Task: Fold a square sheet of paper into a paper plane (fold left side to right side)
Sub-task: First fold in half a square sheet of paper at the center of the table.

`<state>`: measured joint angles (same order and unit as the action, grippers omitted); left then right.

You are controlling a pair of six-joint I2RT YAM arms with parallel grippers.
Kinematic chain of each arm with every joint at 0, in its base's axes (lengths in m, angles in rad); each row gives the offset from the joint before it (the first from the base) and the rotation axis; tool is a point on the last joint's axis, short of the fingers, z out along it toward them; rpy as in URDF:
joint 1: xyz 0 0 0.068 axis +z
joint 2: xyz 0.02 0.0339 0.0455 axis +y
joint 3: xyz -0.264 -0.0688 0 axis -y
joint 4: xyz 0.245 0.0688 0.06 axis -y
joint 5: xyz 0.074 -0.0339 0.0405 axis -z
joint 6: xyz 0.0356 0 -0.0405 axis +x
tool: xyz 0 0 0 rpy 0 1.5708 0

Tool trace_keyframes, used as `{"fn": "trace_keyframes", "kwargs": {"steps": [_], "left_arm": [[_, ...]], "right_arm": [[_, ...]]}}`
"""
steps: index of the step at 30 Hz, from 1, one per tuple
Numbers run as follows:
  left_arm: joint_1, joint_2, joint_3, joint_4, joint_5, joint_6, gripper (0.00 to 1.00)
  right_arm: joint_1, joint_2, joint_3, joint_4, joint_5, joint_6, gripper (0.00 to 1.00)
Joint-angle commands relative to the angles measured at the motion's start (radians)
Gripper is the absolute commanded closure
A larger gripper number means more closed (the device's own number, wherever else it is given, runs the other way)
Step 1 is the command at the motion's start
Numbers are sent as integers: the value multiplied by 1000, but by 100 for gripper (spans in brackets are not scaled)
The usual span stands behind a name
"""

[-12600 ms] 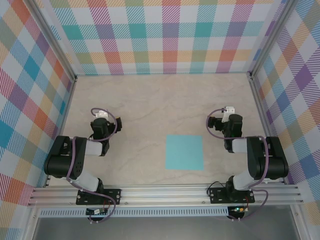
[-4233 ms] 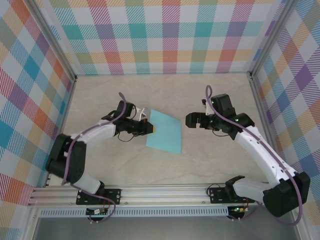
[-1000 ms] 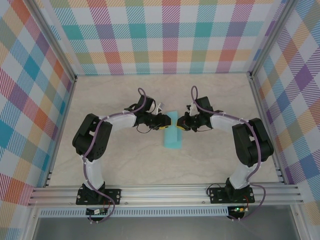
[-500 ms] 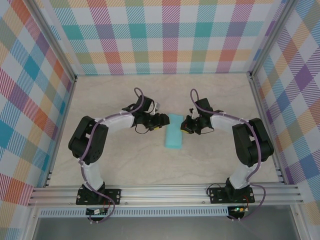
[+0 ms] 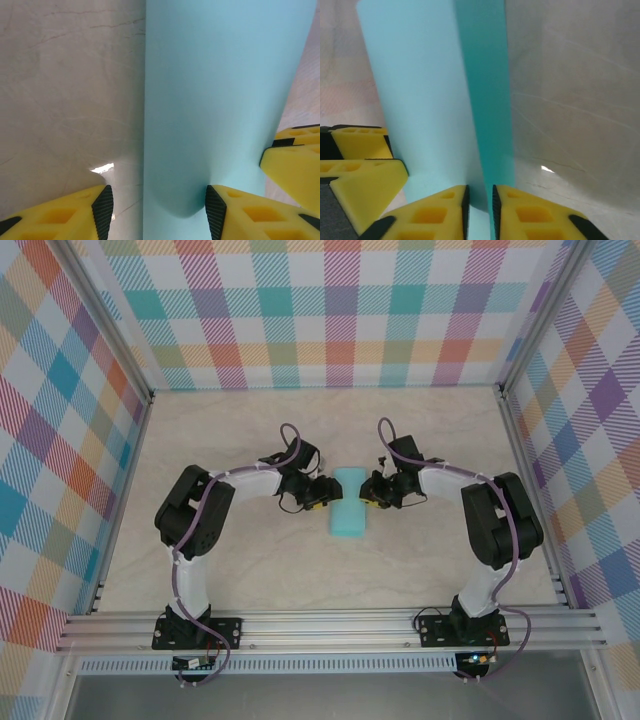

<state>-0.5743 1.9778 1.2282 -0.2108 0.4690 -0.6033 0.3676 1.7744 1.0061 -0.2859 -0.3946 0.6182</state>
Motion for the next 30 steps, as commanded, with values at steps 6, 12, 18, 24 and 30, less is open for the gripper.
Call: {"fn": "trace_keyframes", "kwargs": {"steps": [6, 12, 18, 24, 30], "left_arm": [[-16, 30, 44, -36, -24, 11, 50], [-21, 32, 66, -116, -48, 59, 51], [-24, 32, 76, -156, -53, 97, 52], [-27, 42, 86, -167, -66, 99, 51], [-31, 61, 107, -173, -76, 81, 50]], "right_arm": [[1, -142, 9, -154, 179, -84, 55], [1, -176, -19, -206, 249, -98, 57], [1, -181, -43, -202, 249, -97, 59], [1, -184, -47, -201, 240, -94, 60], [0, -188, -55, -192, 226, -84, 61]]}}
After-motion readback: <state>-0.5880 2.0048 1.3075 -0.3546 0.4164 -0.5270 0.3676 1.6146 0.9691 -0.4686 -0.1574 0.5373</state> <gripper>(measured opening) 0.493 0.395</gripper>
